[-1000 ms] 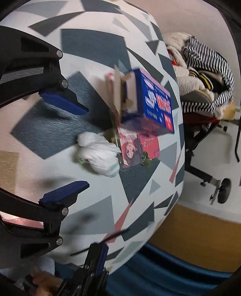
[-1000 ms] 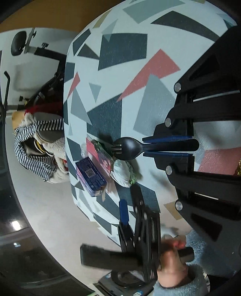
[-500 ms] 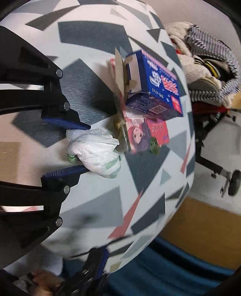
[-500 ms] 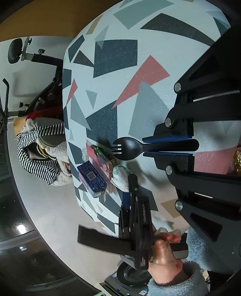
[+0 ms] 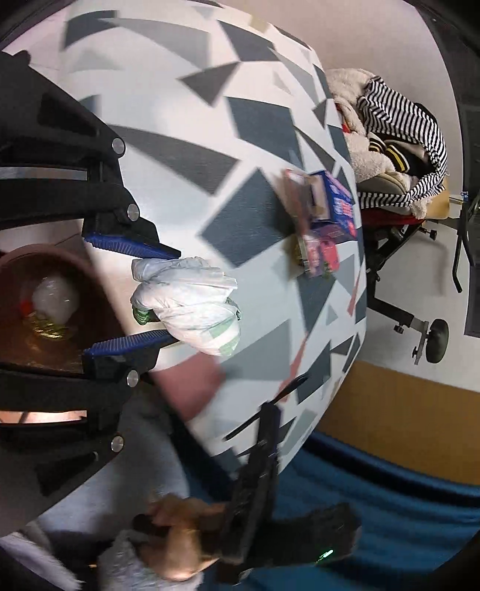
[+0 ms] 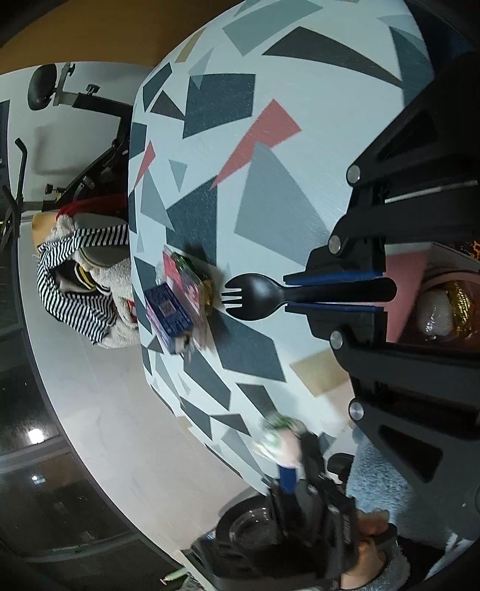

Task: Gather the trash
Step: 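Grasp the white plastic bag with the left tool while the right tool lifts the spork, then lower the spork into the brown bin and open the right tool, then open the left tool over the bin to drop the white plastic bag, then move both tools back over the table toward the blue carton box, then grasp the blue-and-white carton box with the left tool, then grasp the clear plastic package with the right tool while the left tool lifts the box, then carry the carton box and clear package toward the brown bin with both tools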

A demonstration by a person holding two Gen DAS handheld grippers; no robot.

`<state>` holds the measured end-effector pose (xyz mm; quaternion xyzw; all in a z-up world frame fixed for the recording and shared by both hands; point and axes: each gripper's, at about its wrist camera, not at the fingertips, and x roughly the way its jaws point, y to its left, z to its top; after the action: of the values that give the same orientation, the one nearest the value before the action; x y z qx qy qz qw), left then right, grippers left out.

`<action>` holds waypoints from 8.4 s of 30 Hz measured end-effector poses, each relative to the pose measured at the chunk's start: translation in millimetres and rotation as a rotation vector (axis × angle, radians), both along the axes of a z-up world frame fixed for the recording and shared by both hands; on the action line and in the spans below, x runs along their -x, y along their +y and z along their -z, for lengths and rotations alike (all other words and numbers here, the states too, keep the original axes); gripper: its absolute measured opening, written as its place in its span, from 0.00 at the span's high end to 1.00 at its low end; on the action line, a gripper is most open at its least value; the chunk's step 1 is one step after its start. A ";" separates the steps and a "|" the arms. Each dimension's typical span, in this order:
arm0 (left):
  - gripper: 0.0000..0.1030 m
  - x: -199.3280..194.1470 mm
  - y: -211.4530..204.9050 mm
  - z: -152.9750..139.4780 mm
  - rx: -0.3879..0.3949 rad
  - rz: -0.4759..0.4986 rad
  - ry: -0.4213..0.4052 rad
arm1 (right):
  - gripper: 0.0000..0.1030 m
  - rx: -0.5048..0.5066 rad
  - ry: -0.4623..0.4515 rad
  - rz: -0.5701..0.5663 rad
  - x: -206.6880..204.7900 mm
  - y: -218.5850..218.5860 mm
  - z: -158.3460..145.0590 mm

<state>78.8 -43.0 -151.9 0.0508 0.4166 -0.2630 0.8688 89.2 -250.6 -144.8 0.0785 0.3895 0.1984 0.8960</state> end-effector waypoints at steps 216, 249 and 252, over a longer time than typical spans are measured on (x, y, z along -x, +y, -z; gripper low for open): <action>0.25 -146.4 84.6 -35.4 0.159 -0.170 -0.135 | 0.88 -0.299 0.084 0.082 -183.1 37.5 5.7; 0.25 0.0 74.2 -70.2 0.137 -0.197 -0.187 | 0.90 -0.190 -0.059 -0.012 -47.1 14.8 -75.9; 0.25 8.9 75.4 -71.5 0.137 -0.199 -0.190 | 0.90 -0.192 -0.058 -0.022 -37.0 11.5 -75.0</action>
<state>69.8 32.4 -80.4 -0.0254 0.3166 -0.1974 0.9275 126.2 -239.2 -69.8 0.1538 0.3433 0.2467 0.8931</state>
